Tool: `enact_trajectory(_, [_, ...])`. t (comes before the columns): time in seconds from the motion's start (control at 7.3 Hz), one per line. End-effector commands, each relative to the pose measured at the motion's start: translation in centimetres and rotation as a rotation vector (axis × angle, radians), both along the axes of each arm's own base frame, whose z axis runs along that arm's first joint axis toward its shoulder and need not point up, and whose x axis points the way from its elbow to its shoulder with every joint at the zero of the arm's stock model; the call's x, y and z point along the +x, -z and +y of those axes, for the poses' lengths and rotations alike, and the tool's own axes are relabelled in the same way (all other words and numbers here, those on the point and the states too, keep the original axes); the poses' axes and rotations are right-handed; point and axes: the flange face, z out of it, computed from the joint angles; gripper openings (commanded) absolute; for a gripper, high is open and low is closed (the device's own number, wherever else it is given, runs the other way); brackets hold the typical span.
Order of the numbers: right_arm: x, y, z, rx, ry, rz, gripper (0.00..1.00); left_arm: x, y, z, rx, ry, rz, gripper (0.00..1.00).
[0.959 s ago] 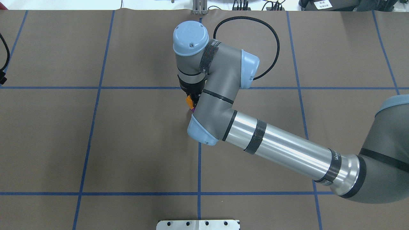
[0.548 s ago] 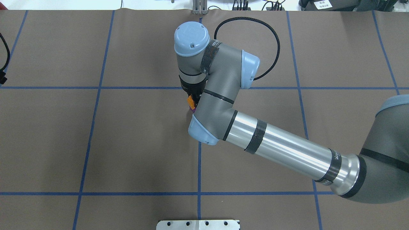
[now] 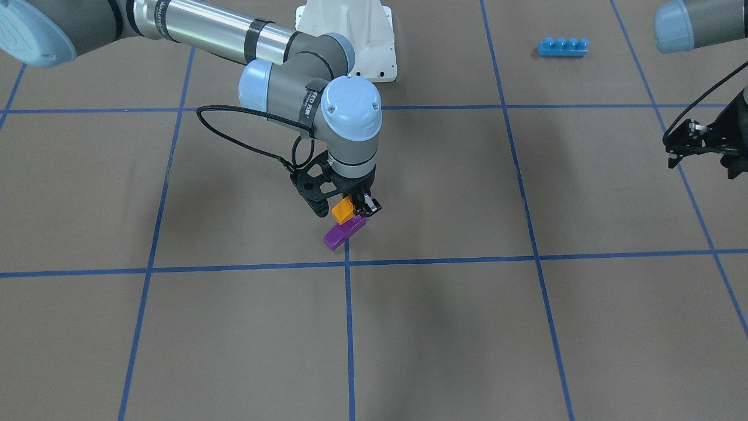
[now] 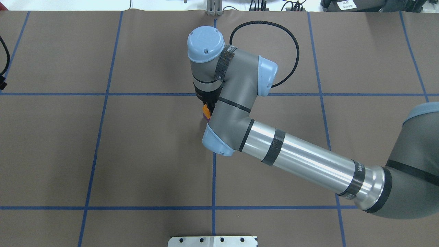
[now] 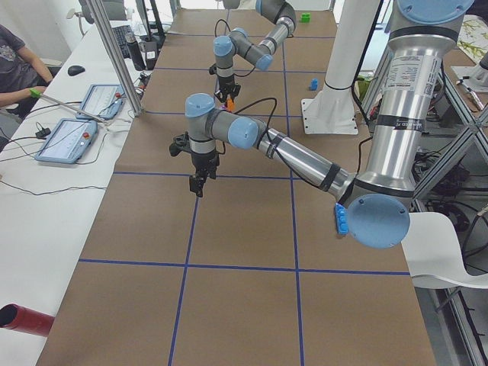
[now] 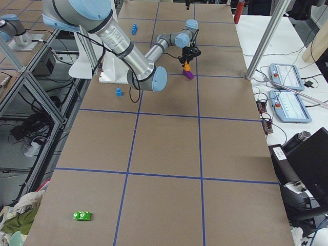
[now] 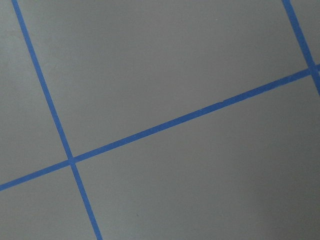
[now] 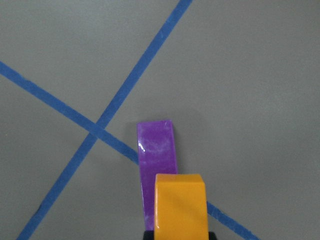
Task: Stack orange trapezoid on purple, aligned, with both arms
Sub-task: 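Lower and align the orange block onto the purple block with the right gripper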
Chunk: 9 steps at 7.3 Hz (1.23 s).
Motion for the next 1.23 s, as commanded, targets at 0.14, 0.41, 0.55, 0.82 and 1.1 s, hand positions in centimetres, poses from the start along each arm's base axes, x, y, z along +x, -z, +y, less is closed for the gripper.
enact_trajectory(0.14, [-0.22,0.09,0.13,0.005,0.004,0.001,0.0,-0.01,0.06,0.01,0.001,0.0,0.0,1.0])
enact_trajectory(0.41, [-0.19,0.16,0.15,0.006,0.004,-0.001,0.0,-0.01,0.04,0.02,0.0,0.0,0.0,1.0])
enact_trajectory(0.55, [-0.19,0.3,0.16,0.007,0.004,-0.003,0.0,-0.01,0.04,0.02,0.0,0.0,0.0,1.0])
enact_trajectory(0.82, [-0.18,0.42,0.14,0.009,0.003,-0.004,0.0,-0.01,0.04,0.02,0.0,0.0,0.0,1.0])
enact_trajectory(1.1, [-0.3,0.44,-0.04,0.028,-0.004,-0.02,0.0,-0.03,-0.04,0.06,-0.002,0.0,-0.001,1.0])
